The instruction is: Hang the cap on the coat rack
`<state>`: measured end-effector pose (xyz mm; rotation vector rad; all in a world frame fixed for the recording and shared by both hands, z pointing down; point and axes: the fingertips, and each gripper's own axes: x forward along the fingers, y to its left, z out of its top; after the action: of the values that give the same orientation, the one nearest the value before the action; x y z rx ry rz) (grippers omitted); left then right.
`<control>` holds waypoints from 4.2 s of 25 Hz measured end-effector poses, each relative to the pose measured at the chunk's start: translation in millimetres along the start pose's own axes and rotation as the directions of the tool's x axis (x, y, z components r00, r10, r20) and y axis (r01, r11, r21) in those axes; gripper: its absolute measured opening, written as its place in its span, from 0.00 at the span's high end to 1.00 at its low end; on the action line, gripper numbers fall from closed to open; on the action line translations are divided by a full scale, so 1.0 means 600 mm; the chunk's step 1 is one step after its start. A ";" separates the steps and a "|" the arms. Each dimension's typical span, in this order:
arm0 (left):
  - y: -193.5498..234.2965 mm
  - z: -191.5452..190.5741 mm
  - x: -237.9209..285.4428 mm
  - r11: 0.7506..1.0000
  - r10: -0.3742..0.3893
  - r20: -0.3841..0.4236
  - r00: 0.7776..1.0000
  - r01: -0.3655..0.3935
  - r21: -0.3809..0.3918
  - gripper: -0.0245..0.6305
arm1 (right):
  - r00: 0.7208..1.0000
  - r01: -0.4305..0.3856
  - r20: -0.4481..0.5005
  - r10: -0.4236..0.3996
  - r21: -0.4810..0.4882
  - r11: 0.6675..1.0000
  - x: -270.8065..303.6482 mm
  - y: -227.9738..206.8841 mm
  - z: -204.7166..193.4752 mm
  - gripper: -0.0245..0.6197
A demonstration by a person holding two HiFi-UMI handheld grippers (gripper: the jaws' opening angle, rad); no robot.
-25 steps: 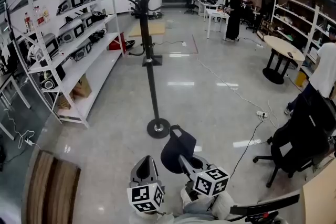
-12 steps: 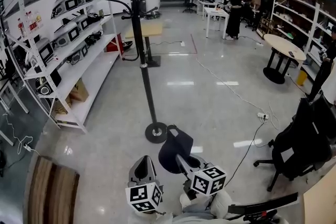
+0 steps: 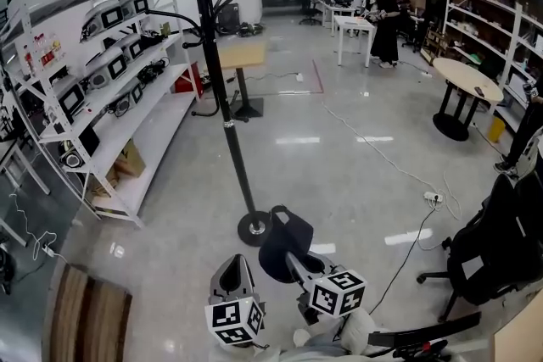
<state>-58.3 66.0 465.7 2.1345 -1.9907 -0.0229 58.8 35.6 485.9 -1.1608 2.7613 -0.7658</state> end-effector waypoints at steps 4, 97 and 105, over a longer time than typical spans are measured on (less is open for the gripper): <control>-0.001 0.002 0.038 1.000 0.017 -0.003 1.000 -0.017 0.005 0.96 | 1.000 -0.006 -0.007 0.006 0.003 1.000 0.024 -0.031 0.015 0.92; 0.186 0.066 0.547 0.998 0.068 -0.062 0.996 -0.069 -0.008 0.96 | 0.993 -0.098 -0.063 0.099 0.026 0.995 0.498 -0.233 0.204 0.92; 0.203 0.070 0.549 0.994 0.107 -0.066 0.992 -0.107 0.004 0.96 | 0.988 -0.128 -0.069 0.136 0.103 0.986 0.529 -0.245 0.205 0.92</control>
<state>-158.1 -272.2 491.4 1.9988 -2.0640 0.0644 -43.7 -320.4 490.5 -0.9399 2.7902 -0.9360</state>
